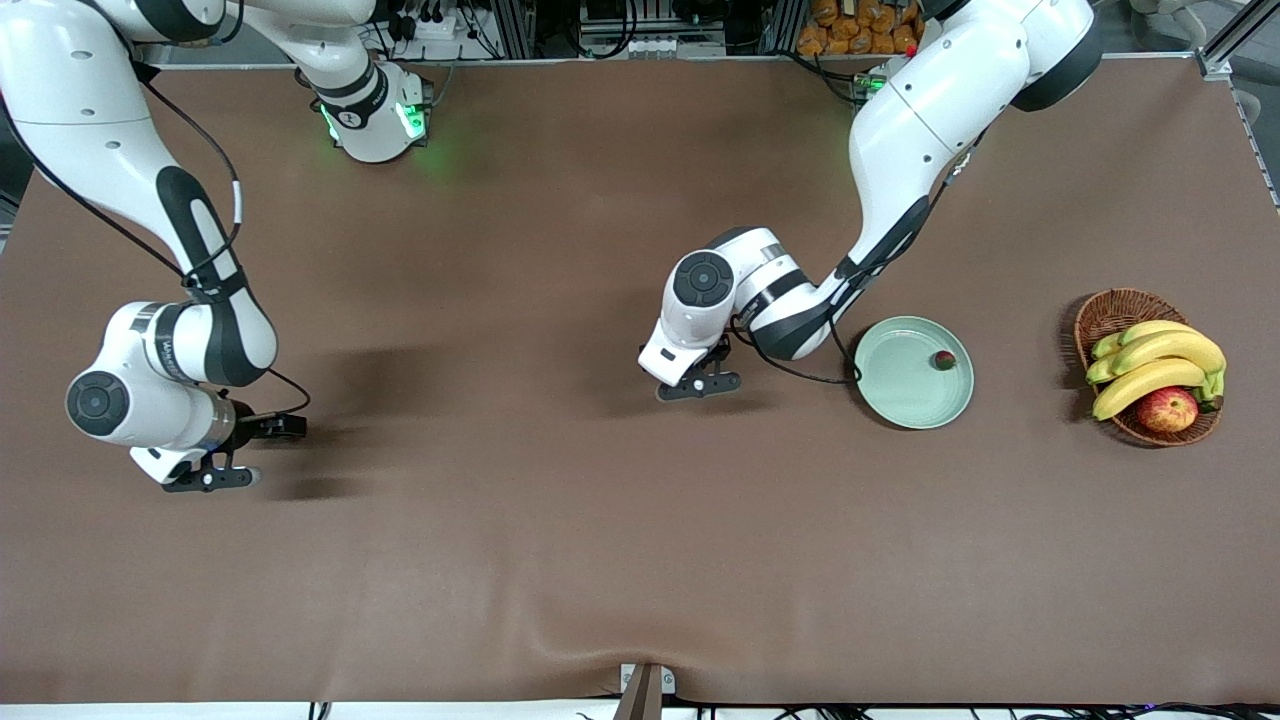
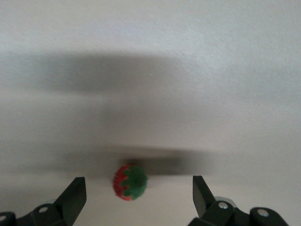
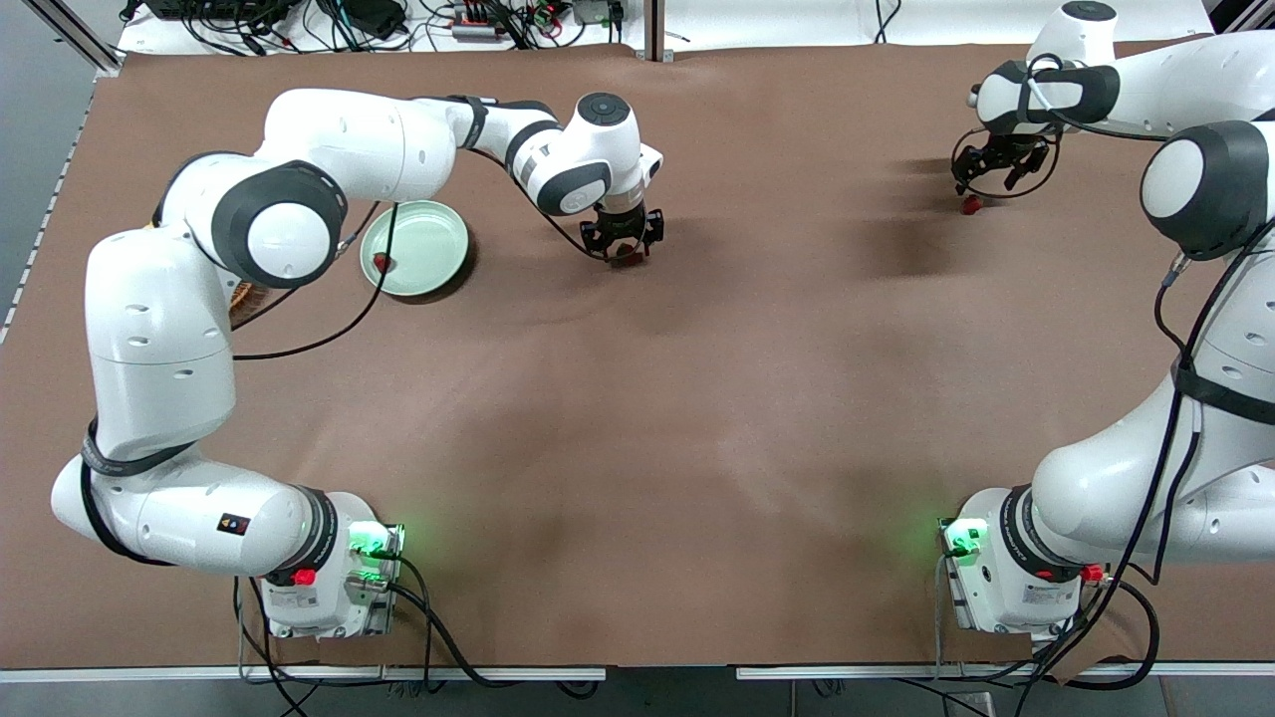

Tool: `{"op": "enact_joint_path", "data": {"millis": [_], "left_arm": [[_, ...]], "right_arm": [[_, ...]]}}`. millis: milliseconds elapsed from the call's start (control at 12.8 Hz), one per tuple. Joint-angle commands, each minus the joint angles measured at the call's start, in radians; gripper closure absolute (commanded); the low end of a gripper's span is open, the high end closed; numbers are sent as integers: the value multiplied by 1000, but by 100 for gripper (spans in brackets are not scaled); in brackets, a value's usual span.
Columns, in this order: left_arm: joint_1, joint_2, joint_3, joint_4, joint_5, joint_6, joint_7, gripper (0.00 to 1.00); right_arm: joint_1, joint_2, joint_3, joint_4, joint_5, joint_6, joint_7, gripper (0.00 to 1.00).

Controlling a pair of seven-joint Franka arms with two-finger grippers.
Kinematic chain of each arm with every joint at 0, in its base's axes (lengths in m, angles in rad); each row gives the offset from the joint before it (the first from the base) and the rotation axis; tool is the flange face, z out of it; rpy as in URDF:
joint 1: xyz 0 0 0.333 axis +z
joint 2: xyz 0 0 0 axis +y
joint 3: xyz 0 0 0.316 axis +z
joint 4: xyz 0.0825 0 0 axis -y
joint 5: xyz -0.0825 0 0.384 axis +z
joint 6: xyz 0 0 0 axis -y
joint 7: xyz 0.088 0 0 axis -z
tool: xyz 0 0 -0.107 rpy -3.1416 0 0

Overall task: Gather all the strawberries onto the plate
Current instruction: 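Grasp the second strawberry with the left gripper while the right gripper grasps the third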

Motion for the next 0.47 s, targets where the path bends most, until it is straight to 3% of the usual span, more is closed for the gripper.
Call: {"op": "enact_joint_path", "data": {"millis": [0, 78, 234, 390], "left_arm": [[-5, 15, 4, 9, 21, 13, 12, 23], [-5, 13, 4, 8, 21, 13, 12, 26], [-2, 15, 4, 11, 21, 13, 22, 35], [-2, 22, 15, 21, 17, 15, 55, 35]], "right_arm": [[-11, 10, 20, -12, -27, 15, 2, 0], [-10, 10, 20, -12, -25, 5, 6, 3], [-10, 16, 20, -15, -25, 2, 0, 22], [-10, 21, 20, -14, -28, 2, -44, 48]]}}
